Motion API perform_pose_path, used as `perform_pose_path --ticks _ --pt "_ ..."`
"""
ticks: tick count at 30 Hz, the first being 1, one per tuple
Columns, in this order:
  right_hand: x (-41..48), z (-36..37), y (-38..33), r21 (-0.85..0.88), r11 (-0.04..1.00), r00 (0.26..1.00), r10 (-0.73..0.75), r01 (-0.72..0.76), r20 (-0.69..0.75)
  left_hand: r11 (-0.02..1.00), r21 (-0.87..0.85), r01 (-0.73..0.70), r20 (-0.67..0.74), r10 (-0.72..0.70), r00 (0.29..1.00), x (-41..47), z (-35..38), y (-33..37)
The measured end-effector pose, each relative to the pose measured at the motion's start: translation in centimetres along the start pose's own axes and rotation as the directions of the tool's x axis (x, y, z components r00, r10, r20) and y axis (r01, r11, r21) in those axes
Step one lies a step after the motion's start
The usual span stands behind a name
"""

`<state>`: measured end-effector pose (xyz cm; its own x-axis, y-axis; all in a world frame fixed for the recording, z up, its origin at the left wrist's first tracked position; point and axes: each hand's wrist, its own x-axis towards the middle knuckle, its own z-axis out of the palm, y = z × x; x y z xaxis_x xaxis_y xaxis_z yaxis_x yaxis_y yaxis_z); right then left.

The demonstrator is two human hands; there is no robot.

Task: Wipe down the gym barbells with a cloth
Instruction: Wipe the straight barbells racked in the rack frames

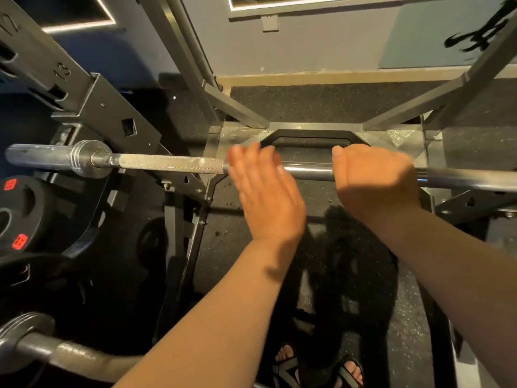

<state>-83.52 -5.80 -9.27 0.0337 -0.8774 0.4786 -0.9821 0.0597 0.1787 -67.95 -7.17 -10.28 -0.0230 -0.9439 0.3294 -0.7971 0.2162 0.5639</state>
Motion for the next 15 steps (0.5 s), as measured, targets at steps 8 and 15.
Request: perform_pose_path --ticks 8,15 --pt "0.0 -0.4 0.6 -0.183 0.98 0.992 -0.093 0.076 -0.086 0.975 0.079 -0.206 0.103 0.197 0.975 1.4 -2.3 -3.5" --pt "0.6 0.3 0.5 -0.269 0.963 0.992 -0.032 -0.003 -0.125 0.999 -0.023 -0.03 0.02 0.03 0.999 0.9 -0.3 -0.6"
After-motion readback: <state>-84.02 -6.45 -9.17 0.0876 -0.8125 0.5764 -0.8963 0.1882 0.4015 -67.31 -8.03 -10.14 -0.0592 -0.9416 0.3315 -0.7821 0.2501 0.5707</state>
